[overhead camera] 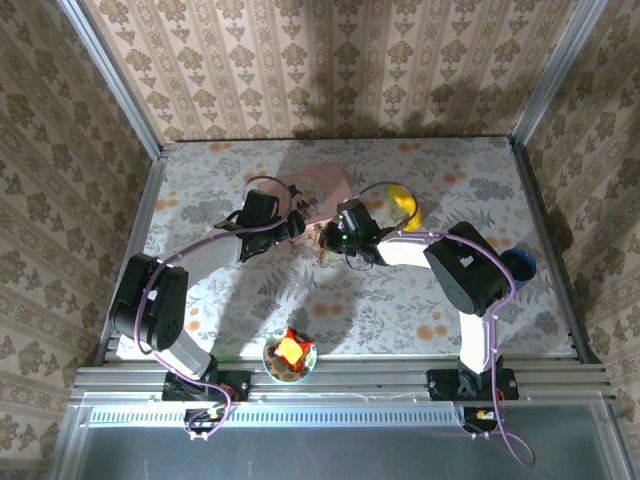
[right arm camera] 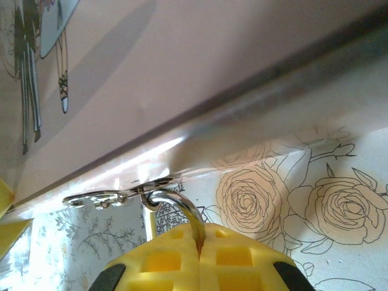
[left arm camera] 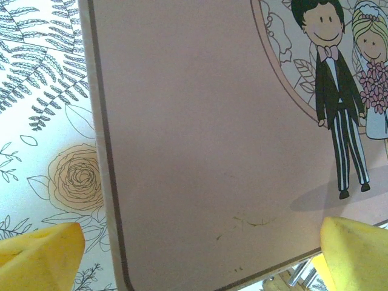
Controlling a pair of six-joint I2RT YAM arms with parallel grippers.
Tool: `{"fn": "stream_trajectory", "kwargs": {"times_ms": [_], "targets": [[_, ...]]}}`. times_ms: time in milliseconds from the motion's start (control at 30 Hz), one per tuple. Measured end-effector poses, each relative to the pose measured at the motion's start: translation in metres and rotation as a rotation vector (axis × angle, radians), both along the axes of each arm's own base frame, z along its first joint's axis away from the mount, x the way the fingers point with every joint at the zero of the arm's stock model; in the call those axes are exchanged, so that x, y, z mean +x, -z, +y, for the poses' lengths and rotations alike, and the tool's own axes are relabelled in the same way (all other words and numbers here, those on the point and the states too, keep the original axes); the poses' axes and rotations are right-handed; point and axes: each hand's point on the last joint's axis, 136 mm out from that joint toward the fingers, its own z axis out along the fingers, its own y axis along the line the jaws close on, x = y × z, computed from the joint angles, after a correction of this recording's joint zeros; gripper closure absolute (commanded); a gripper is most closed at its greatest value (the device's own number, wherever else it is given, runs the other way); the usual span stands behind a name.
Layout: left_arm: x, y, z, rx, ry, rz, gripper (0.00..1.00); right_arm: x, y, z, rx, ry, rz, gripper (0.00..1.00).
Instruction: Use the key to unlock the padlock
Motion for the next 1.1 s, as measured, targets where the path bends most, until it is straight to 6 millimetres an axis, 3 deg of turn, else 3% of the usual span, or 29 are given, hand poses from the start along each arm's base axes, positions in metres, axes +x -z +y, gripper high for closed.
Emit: {"fn": "stream_trajectory", "kwargs": {"times_ms": [767, 1100], "targets": [[0.005, 0.005, -0.003, -0.066, 0.021, 0.002, 0.0, 0.007, -0.001, -0.007, 0.143, 0.138, 0.046, 0.97], [0.009, 0.005, -0.004, -0.089, 0.019, -0.01, 0.09, 0.012, -0.003, -0.011, 0.174, 0.18, 0.06, 0.96]]}}
